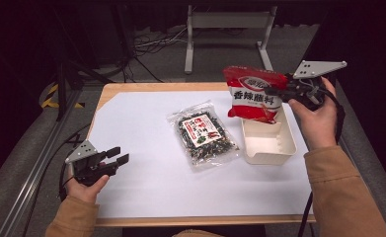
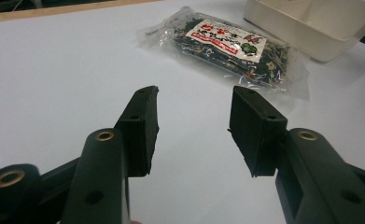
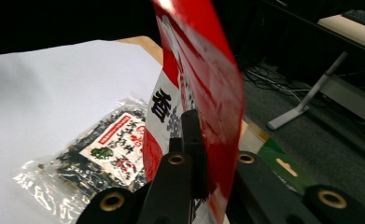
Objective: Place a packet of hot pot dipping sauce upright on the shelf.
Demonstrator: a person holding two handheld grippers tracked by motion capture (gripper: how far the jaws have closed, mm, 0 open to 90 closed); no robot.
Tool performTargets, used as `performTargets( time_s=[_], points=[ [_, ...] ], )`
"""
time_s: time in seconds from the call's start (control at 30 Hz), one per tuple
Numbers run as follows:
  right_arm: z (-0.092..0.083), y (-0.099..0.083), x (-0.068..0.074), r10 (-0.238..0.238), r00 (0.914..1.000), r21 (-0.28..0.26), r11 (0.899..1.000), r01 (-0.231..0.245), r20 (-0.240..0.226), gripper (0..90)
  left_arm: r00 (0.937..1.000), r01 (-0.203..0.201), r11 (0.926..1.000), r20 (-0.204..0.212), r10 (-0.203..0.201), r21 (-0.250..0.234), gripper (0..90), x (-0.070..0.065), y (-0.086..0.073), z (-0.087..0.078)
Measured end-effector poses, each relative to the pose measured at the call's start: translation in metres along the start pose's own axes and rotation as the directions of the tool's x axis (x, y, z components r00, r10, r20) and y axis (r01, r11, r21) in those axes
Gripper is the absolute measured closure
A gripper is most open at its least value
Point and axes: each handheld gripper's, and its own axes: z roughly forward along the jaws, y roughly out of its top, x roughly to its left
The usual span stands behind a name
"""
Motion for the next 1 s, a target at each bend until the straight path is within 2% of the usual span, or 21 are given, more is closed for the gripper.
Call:
performTargets(
  time_s=[0.2,0.47,0.67,0.73,1.0],
  points=[
    [-0.005,-0.002,-0.018,-0.001,0.9996,0.000,1.000,0.001,0.029,90.0,1.0000,0.007,1.0000,0.003,-0.007,0.006,52.4,0.000,-0.001,-0.001],
    [-0.006,-0.011,-0.034,-0.003,0.9987,-0.002,1.000,0.004,0.052,90.0,0.9999,0.008,0.9999,0.009,-0.008,0.008,52.3,-0.001,-0.001,0.001],
    [-0.005,-0.022,-0.043,-0.003,0.9984,-0.022,1.000,0.004,0.056,90.0,1.0000,0.001,1.0000,0.004,-0.001,-0.002,52.9,-0.001,0.000,0.001],
    [-0.002,-0.028,-0.048,0.008,0.9983,-0.015,1.000,-0.007,0.057,90.0,0.9999,0.009,1.0000,0.007,-0.009,-0.002,52.9,-0.002,0.000,0.002],
    [0.006,-0.041,-0.054,0.022,0.9980,0.005,1.000,-0.022,0.059,90.0,1.0000,0.007,1.0000,0.006,-0.007,0.004,52.9,-0.001,0.000,0.002]
  ],
)
